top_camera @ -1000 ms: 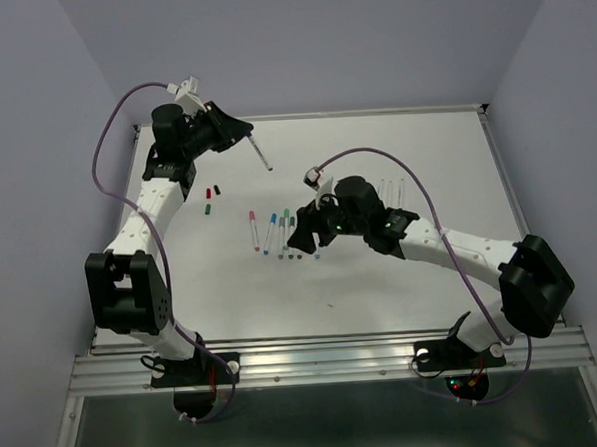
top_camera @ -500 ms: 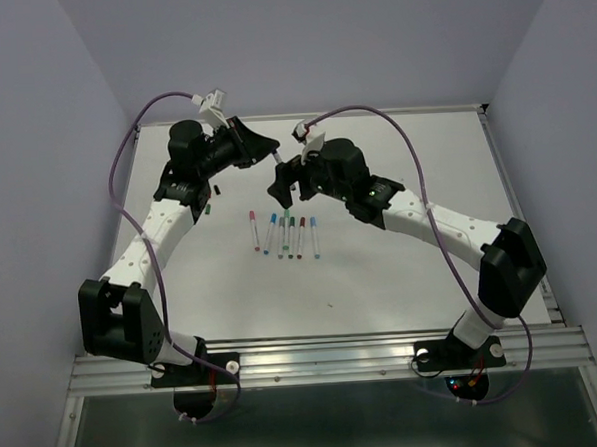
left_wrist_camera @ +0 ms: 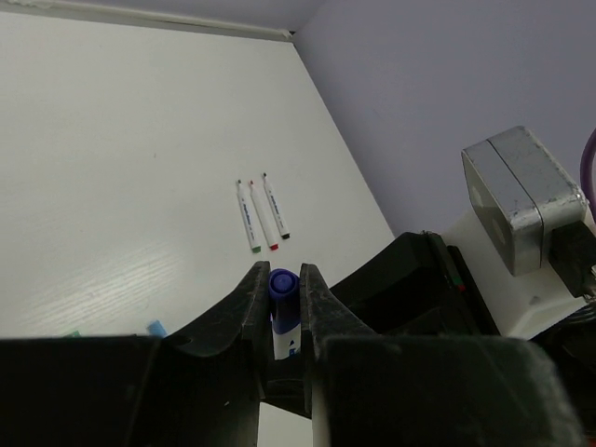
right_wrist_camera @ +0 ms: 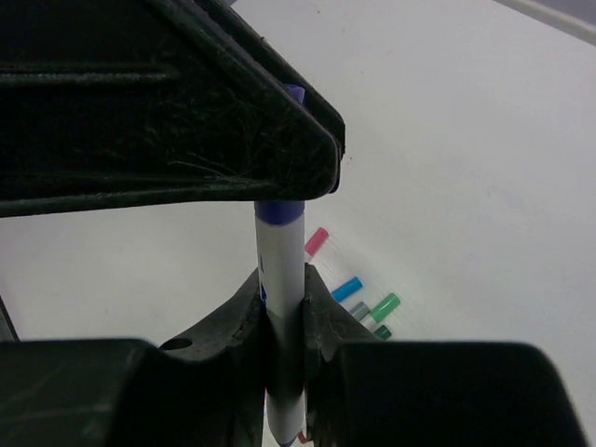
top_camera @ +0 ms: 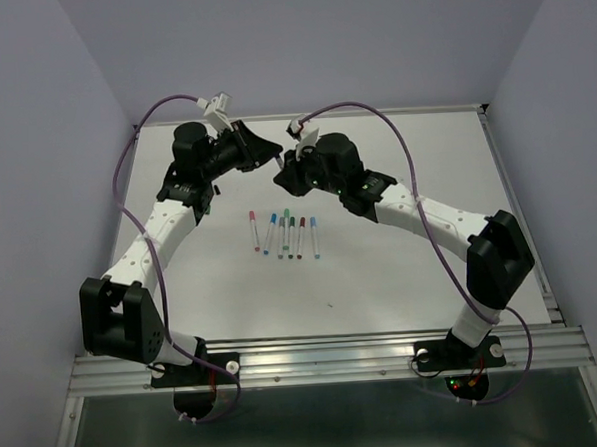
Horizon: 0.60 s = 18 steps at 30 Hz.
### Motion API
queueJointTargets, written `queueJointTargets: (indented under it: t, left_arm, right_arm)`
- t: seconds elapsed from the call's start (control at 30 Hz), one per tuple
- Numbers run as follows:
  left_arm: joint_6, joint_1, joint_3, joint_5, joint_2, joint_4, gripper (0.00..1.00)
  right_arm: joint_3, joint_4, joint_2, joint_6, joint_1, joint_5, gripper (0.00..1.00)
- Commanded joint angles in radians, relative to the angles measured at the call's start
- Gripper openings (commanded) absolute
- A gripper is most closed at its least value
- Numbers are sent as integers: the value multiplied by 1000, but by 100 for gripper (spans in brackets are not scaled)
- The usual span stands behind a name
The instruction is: Open the pen caps
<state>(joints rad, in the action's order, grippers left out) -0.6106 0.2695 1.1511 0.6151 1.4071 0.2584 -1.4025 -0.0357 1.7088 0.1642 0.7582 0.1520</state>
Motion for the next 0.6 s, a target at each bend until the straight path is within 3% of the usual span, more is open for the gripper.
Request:
queueJointTargets:
  t: [0.0,0.13,0.3,0.5,0.57]
  left_arm:
    - [31,-12,85,-35,44,1,0]
    - [51,-59,150,-45,81,-42,0]
    - [71,-157,225,-110,112,-77,0]
    - [87,-216,285,-118,161,-143,0]
    - [101,-222,271,-142,167,-169,0]
  right_arm:
    - [85,-33,-37,23,-2,109,1]
    - [233,-46,-75,76,-2,171,1]
    - [447,-208,-121,235,7,325,1]
    - [516,-173,-189,247,16,242,1]
    - [492,-107,-204,250,16,114,1]
